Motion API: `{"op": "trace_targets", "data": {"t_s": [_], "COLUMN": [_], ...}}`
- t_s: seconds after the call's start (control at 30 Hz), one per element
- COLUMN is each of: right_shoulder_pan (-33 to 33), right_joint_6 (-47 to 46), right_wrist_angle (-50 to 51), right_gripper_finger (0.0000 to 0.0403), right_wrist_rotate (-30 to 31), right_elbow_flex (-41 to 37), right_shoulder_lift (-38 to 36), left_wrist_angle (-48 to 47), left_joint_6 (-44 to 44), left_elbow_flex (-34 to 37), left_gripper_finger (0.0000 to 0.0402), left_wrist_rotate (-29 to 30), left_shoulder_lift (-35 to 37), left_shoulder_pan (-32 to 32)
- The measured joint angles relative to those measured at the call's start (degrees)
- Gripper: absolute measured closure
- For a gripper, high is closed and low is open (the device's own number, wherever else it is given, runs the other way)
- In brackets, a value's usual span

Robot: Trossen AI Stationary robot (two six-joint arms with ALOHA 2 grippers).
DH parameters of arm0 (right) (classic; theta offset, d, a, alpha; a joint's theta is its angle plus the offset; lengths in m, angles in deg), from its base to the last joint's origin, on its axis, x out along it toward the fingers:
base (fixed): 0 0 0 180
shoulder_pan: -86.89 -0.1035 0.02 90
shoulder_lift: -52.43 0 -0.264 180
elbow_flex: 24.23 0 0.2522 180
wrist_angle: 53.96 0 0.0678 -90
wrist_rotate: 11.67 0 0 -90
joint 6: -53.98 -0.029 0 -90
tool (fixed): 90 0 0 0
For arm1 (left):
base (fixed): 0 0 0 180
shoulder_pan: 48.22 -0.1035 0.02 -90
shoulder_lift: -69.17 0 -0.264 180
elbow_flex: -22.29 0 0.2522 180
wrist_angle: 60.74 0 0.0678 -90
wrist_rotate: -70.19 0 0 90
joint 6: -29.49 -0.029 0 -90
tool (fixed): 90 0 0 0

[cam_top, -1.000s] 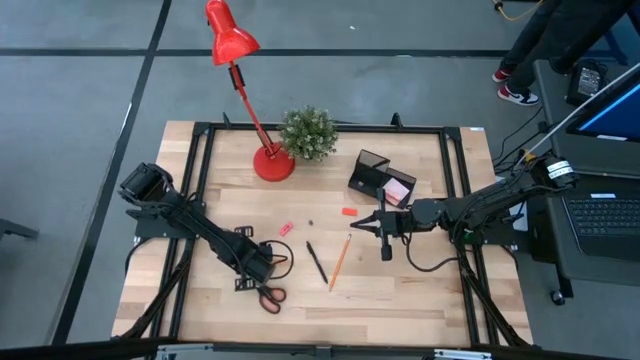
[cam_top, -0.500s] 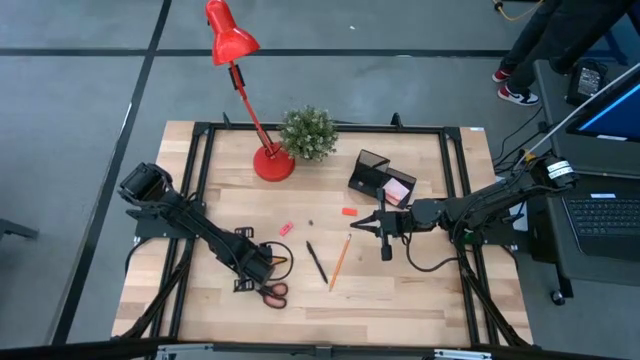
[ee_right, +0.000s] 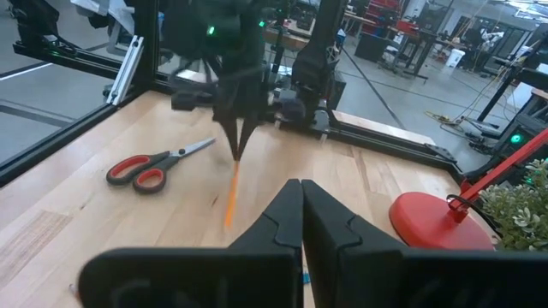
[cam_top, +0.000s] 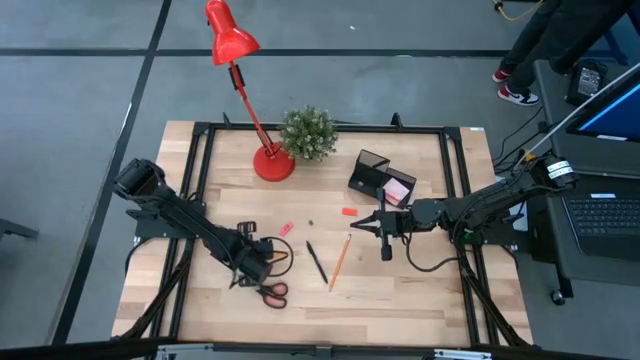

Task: Pick and place office supplies into organizer
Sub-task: Put the left orange pencil into the black desk organizer

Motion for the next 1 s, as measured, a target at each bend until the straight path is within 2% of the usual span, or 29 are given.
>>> {"op": "trace_targets", "data": {"t_s": [0.23, 0.37, 0.6, 0.8, 1.0], "right_shoulder_pan": [0.00, 0.00, 0.00, 0.00, 0.00], "right_joint_6": [0.04, 0.00, -0.02, -0.02, -0.02], "right_wrist_angle": [0.04, 0.04, 0.04, 0.04, 0.04], "right_gripper_finger": [0.0398, 0.0398, 0.0398, 0.0398, 0.0398], "right_wrist_rotate": [0.00, 0.00, 0.00, 0.00, 0.00], "right_elbow_flex": [0.00, 0.00, 0.00, 0.00, 0.00], "right_shoulder_lift": [-0.01, -0.01, -0.01, -0.01, -0.01], "left_wrist_angle": [0.63, 0.74, 0.55, 0.62, 0.62], "left_joint_6": [-0.26, -0.52, -1.80, -2.46, -5.48], "left_elbow_flex": [-0.06, -0.10, -0.13, -0.17, -0.17], "left_gripper_finger": [0.0401, 0.0401, 0.0389, 0.0363, 0.0318], "left_wrist_rotate": [6.13, 5.98, 6.78, 7.35, 7.16], "left_shoulder_lift": [6.66, 8.92, 8.70, 8.70, 8.70], "left_shoulder_pan": [0.09, 0.07, -0.56, -2.26, -4.17]}}
